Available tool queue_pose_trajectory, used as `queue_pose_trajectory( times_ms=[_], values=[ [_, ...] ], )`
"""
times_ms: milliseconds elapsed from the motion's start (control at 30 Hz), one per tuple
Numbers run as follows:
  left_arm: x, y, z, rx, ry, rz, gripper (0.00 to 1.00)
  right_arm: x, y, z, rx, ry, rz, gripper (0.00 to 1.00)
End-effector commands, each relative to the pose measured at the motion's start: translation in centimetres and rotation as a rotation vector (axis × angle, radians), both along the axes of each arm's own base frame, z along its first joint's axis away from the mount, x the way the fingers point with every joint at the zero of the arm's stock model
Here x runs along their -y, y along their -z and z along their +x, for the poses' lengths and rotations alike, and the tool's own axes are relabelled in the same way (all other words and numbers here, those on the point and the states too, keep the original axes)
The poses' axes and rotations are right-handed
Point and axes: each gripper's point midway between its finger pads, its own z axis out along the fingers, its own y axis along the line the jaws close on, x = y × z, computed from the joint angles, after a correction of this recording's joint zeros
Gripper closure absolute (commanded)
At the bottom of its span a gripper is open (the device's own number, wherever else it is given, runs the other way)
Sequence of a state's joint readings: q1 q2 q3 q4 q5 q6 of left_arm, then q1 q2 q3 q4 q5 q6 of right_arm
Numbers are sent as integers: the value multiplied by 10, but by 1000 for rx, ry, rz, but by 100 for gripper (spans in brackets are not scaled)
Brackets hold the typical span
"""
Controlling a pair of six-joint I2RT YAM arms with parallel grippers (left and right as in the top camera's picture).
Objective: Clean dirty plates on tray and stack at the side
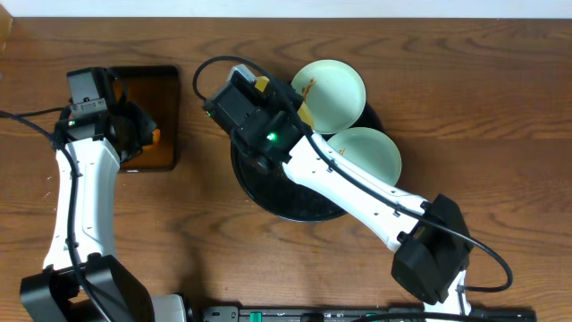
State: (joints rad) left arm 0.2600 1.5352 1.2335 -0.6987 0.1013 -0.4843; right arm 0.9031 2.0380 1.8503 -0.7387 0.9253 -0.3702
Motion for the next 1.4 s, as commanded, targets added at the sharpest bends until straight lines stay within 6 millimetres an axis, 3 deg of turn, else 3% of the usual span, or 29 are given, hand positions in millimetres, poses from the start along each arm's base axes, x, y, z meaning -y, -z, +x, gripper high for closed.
queue_pose_trajectory(
  times_ms=[0,133,267,433,533,733,967,1067,1167,1367],
  values=[
    [1,2,0,-3,19,5,92,8,-11,4,35,25,-33,99],
    [1,2,-1,-4,19,5,93,-4,17,-1,-108,-13,144,99],
    [2,4,-5,-22,19,-1,93,-19,57,-20,-420,-60,411,99],
    [13,4,-3,-12,48,-57,92,-1,73,-17,-644,33,674,99],
    [33,1,1,15,104,-140,92,19,78,-11,-725,82,765,99],
    [73,2,5,8,178,-177,92,58,92,14,-712,200,820,99],
    [137,10,14,20,263,-209,92,61,131,18,-709,337,902,99],
    [154,15,20,28,306,-210,92,63,143,13,-712,382,910,99],
    [170,29,22,-2,327,-221,93,66,153,8,-722,394,896,99],
    [208,76,18,-118,364,-261,92,66,160,2,-736,399,885,99]
  ],
)
